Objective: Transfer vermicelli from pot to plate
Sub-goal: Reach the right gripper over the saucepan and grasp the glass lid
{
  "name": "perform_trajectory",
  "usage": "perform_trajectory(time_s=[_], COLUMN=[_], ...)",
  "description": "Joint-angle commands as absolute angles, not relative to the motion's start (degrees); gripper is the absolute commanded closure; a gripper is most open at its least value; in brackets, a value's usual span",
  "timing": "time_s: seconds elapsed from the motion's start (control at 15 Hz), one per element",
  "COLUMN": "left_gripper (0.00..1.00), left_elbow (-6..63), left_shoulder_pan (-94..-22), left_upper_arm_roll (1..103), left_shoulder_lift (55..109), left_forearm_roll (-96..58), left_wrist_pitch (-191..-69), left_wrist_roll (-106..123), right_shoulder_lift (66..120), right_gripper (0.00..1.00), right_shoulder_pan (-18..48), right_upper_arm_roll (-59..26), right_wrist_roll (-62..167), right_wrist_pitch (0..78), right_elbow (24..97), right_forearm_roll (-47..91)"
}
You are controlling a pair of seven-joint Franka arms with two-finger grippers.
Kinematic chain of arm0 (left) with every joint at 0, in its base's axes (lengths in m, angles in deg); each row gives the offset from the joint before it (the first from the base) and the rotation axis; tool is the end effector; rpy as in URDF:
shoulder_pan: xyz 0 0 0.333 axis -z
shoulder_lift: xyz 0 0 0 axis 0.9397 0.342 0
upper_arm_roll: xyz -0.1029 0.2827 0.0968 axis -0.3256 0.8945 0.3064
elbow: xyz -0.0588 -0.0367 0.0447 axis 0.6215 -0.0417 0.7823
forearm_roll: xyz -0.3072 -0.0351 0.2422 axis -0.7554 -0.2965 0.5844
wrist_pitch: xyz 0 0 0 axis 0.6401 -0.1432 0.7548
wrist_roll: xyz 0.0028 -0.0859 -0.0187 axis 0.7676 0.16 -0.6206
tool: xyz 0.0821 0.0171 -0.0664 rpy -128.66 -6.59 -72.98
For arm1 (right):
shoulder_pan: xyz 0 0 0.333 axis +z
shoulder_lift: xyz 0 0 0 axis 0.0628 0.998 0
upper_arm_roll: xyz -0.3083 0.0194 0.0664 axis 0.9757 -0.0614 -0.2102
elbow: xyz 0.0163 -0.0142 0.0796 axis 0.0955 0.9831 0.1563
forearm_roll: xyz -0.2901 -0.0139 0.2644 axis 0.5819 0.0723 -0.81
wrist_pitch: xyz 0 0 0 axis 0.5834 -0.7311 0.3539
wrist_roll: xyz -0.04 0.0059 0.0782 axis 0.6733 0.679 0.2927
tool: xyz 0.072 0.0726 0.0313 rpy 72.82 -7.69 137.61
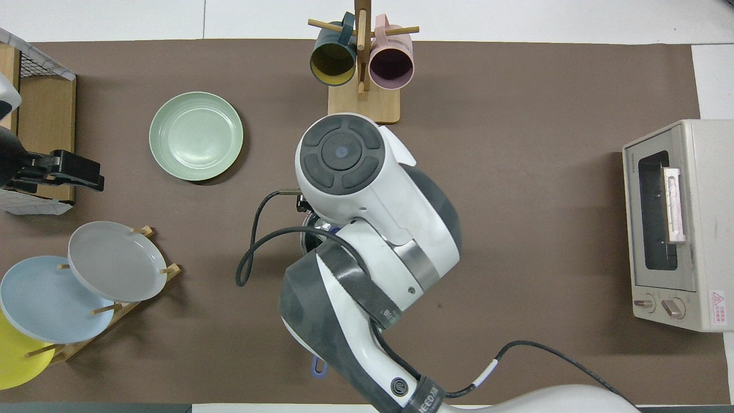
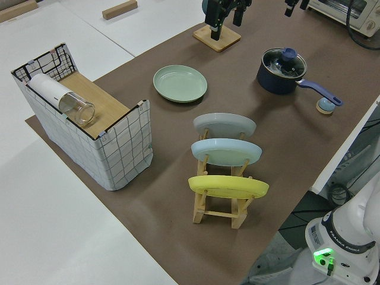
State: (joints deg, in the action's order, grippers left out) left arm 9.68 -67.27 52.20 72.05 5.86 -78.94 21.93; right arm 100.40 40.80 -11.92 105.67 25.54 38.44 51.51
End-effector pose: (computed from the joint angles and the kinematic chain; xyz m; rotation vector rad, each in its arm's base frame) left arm 0.5452 -0.0560 0.6173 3.1384 -0.0987 -0.0910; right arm 0.5221 0.4323 0.4752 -3.1102 0.1624 0.0380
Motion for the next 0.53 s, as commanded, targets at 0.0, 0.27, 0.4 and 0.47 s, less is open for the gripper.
perform_trajectory(time_s=[0.0, 0.27, 0.4, 0.47], left_gripper=[0.00, 0.00, 0.00, 0.00], left_elbow=[11.4, 11.4, 11.4, 11.4], left_shoulder_pan=[-68.0, -68.1, -68.0, -68.1], left_upper_arm_roll=[51.7, 51.7, 51.7, 51.7], left_shoulder_lift=[70.5, 70.5, 70.5, 70.5], left_forearm_roll=[5.7, 5.6, 5.7, 5.7], left_wrist_pitch=[-79.6, -79.6, -79.6, -79.6], left_wrist_roll=[22.7, 22.7, 22.7, 22.7], right_shoulder_lift=[99.3, 98.5, 98.4, 98.4], right_gripper=[0.00, 0.00, 0.00, 0.02], right_shoulder_pan=[42.0, 43.3, 43.5, 43.5], right_upper_arm_roll=[-11.8, -11.8, -11.8, -11.8], right_wrist_roll=[107.9, 107.9, 107.7, 107.5], right_wrist_pitch=[31.3, 35.5, 35.5, 35.5], right_elbow=[45.3, 51.1, 51.8, 51.8], right_forearm_roll=[51.4, 51.8, 51.9, 52.0])
